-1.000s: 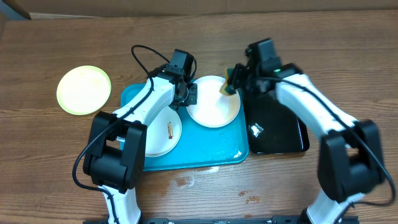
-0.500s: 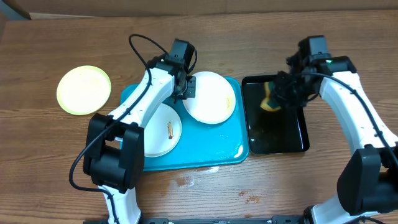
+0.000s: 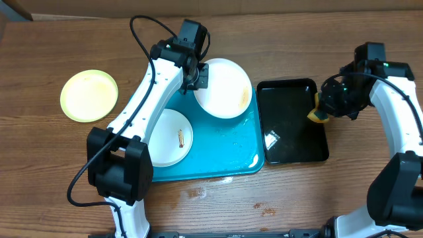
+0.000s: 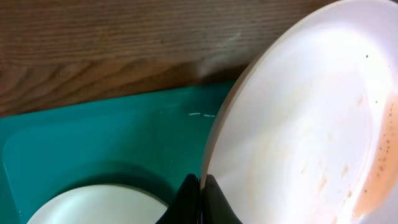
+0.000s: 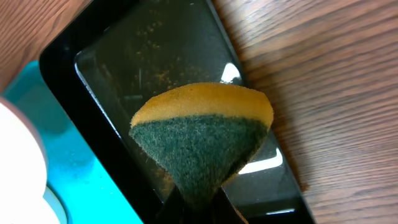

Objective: Clean dirty plates on tray and stack at the side
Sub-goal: 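Return the sponge into the black tray with the right gripper, then lift the white plate with the left gripper and tilt it over the black tray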

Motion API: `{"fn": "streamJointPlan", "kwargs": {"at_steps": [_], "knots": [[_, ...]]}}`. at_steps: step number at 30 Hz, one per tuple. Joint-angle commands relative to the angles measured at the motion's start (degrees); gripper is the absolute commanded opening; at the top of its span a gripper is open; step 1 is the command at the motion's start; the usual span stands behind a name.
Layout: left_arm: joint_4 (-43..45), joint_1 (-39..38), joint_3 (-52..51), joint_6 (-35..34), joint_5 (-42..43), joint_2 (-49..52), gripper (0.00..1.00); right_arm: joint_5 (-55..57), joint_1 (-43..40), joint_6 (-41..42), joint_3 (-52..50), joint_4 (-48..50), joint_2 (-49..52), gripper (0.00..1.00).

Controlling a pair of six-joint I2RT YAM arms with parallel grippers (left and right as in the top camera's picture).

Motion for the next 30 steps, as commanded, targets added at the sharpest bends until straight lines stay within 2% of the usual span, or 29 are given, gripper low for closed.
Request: {"fn": "streamJointPlan", "kwargs": {"at_steps": [1,7,13,22,30], "knots": [[0.04,-0.87,2.58,0.87,2.71,-2.03,0.04,0.37,-1.55,-0.90,0.74,-0.04,-0.68,0.07],[2.95,-5.07,2.58,0.87,2.38,-2.03,0.04,0.37,-2.67,-0.90,0.72,-0.28,-0.68,0.10],[8.48,-10.91,2.58,0.90,-2.91,-2.01,0.04,0.42,-2.67,-1.14,0.63,-2.05,-0.68,0.07],[14.64,-19.93,2.58,3.96,-19.37,-2.01,0.04,0.59,-2.67,-1.14,0.63,-3.30,-0.68,0.06],[20.96,-29.70,2.58,11.15,-43.04,-2.01,0.04,0.63,-2.67,-1.16,0.63,-3.26,-0.68,0.06]]}}
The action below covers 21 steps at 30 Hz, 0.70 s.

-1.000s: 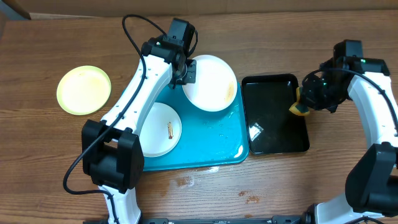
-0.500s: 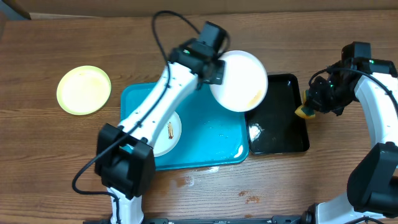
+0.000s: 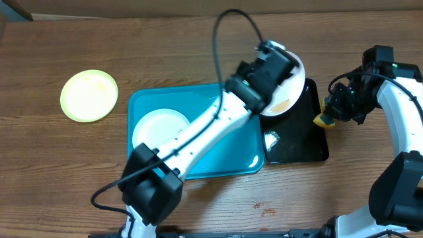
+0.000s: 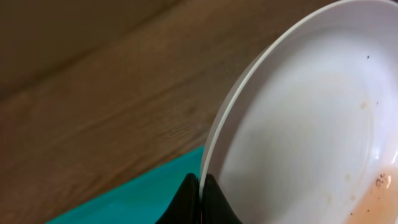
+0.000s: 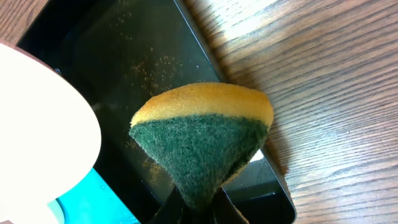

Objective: Clean dirty plates on tray and stack at the side
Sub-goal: 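Lift the white plate with the left gripper and tilt it over the black tray, then carry the white plate left and stack it on the yellow plate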

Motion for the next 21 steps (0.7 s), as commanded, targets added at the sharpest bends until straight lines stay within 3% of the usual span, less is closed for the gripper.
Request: {"fn": "streamJointPlan", "kwargs": {"at_steps": [1,4,7,15,21], "knots": [[2.86,-4.42,1.68,4.96,-17.59,-2.01,0.04,0.44,-0.09,-0.33,0.63,0.17,-0.68,0.07],[6.75,-7.96,1.68,5.62,-28.98,-2.01,0.04,2.29,-0.09,-0.37,0.63,-0.07,-0.68,0.07],[9.09,-9.97,1.68,6.23,-34.56,-2.01,0.04,4.13,-0.09,0.07,0.63,-0.48,-0.68,0.07],[15.28,-11.80,1.68,11.78,-42.71,-2.01,0.04,4.48,-0.11,0.07,0.61,-0.44,-0.68,0.07],[17.35,-12.59,1.66,15.45,-39.82,-2.01,0.04,4.48,-0.09,0.04,0.61,-0.07,-0.68,0.06]]}}
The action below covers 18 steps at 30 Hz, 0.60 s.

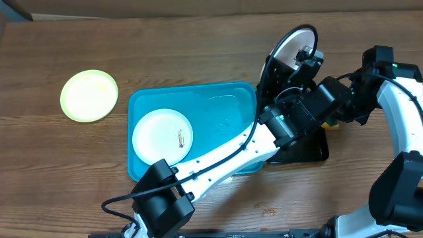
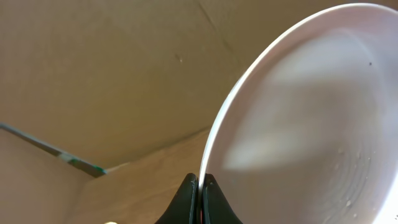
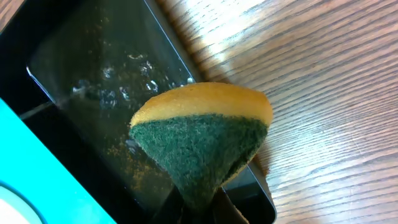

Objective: Clean dirty plates on tray and stack at the side
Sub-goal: 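Carry the white plate left and stack it on the yellow plate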

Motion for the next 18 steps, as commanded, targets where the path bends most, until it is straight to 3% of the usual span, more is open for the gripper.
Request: {"fn": "streamJointPlan", "kwargs": {"at_steps": [1,4,7,10,12,14,18], "knots": [[1.62,-0.22,1.55,1.44,-2.19,-1.99,0.04,0.59,-0.11,0.04,0.61,0.17,-0.68,0.06],[-0.28,0.04,1.55,2.78,4.44,-1.99,0.04,0.59,-0.11,0.02,0.61,0.24,-0.68,0.06],[-0.24,-0.31,1.55,1.11,4.02,-1.99,0.04,0.59,-0.11,0.04,0.61,0.26,-0.68,0.06],[2.03,-0.72,1.55,5.46,0.79,-1.99,0.04,0.57,-0.11,0.04,0.61,0.46,-0.68,0.06],[2.08,-0.72,1.55,2.56,2.23,-1.99,0.04,0.57,-0.11,0.04,0.61,0.44,-0.68,0.06],[1.49,-0.92,1.55,4.48,4.72,-1.99,0.04,0.57,-0.11,0.04,0.61,0.50,-0.68,0.06],[-3.50,-1.01,1.55,-1.09,7.96,-1.99,0.04,-0.11,-0.11,0.04,0.61,0.48,-0.68,0.06]]}}
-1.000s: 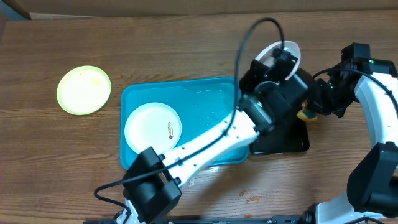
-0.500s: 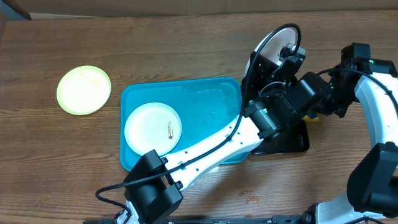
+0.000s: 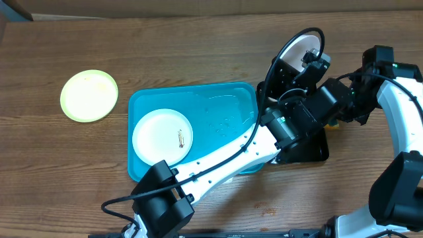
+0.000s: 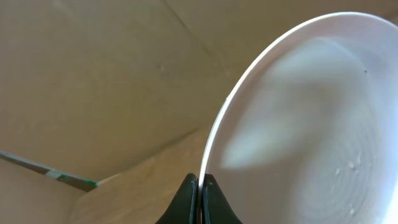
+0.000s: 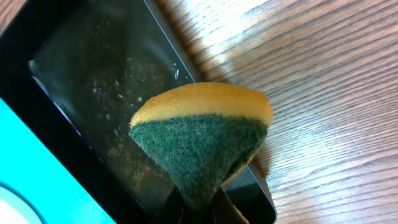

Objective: Clean dirty plates on tray and stack at the side
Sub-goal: 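Carry the white plate left and stack it on the yellow plate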

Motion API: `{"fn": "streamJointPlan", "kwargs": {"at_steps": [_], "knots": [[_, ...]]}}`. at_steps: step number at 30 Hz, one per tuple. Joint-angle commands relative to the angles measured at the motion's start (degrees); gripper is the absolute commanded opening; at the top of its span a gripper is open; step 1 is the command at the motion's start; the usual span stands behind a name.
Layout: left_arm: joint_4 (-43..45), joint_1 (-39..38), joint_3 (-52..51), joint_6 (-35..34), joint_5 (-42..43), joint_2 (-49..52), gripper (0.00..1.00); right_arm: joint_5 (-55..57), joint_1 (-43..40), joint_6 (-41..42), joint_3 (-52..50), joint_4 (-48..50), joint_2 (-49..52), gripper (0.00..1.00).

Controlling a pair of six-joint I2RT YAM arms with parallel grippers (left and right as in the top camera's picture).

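Note:
My left gripper point(image 4: 201, 182) is shut on the rim of a large white plate point(image 4: 311, 124), held up on edge over the black tray point(image 3: 310, 149); the plate point(image 3: 301, 47) shows tilted nearly upright in the overhead view. My right gripper point(image 5: 199, 202) is shut on a yellow and green sponge point(image 5: 202, 137) over the black tray's right edge point(image 5: 74, 112). A small white plate point(image 3: 162, 137) with a brown smear lies on the teal tray point(image 3: 225, 112). A yellow plate point(image 3: 89, 96) sits on the table at the left.
The black tray holds crumbs and water drops. The left arm point(image 3: 225, 155) stretches across the teal tray. Wet spots lie on the wood table point(image 3: 264, 211) in front of the trays. A beige wall stands behind the table.
The left gripper has tipped the large plate a little further upright over the black tray. The right gripper and sponge have stayed in place.
The left gripper first held the large plate by its rim at the teal tray's back. It then had the plate lifted at the black tray's back edge, then tilted on edge above that tray. The right gripper has held the sponge by the black tray's right side throughout.

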Motion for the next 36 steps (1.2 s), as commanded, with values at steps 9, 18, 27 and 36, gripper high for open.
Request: {"fn": "streamJointPlan", "kwargs": {"at_steps": [9,18,27,36], "knots": [[-13.94,7.87,1.46,-19.30,16.37,-4.66,0.04,-5.03,2.56,-0.50,0.61,0.79,-0.68,0.04],[-22.53,34.69,1.46,-28.37,55.74,-12.07,0.04,-4.26,14.08,-1.99,-3.61,8.13,-0.68,0.05],[-33.18,66.79,1.36,-28.68,68.91,-10.16,0.04,6.16,23.80,-1.97,-12.76,23.58,-0.66,0.05],[-35.78,85.18,1.27,-29.18,68.48,-2.91,0.04,7.08,24.33,-1.95,-16.11,27.28,-0.66,0.05]]}}
